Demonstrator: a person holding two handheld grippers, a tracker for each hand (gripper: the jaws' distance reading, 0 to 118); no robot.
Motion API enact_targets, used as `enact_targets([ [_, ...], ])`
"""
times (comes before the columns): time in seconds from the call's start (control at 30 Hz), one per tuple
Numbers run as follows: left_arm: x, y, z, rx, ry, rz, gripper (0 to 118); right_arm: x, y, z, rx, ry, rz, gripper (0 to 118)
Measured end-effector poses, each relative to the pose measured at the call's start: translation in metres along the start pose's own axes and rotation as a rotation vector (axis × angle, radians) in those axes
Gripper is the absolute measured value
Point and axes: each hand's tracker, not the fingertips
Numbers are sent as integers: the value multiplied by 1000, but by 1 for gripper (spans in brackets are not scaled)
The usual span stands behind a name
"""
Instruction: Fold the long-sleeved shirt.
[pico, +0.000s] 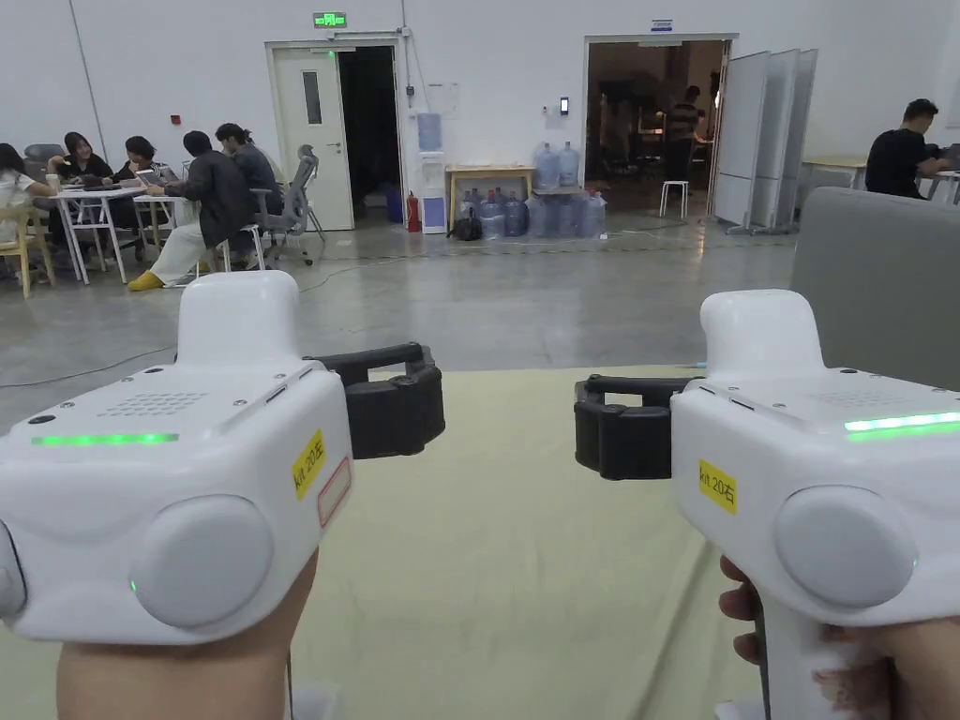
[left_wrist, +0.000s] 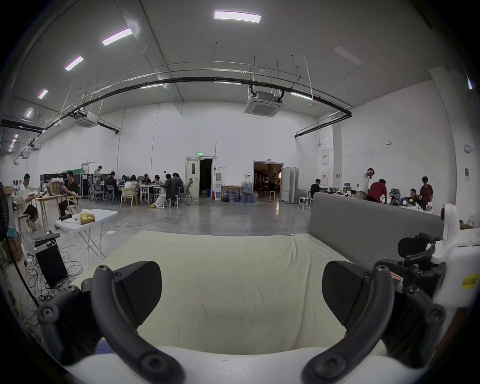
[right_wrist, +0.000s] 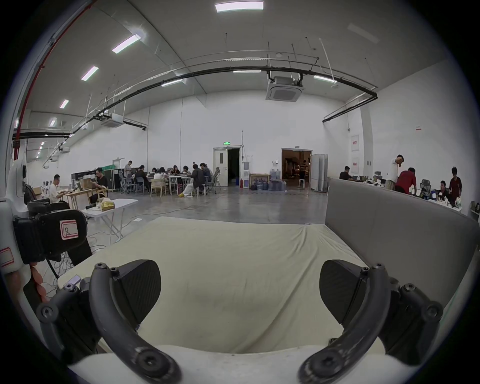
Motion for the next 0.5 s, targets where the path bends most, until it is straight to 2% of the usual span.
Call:
enact_targets([
  [0.5,2,1,0,-9,2,-7,118,-2,1,1,3,5,7,118],
])
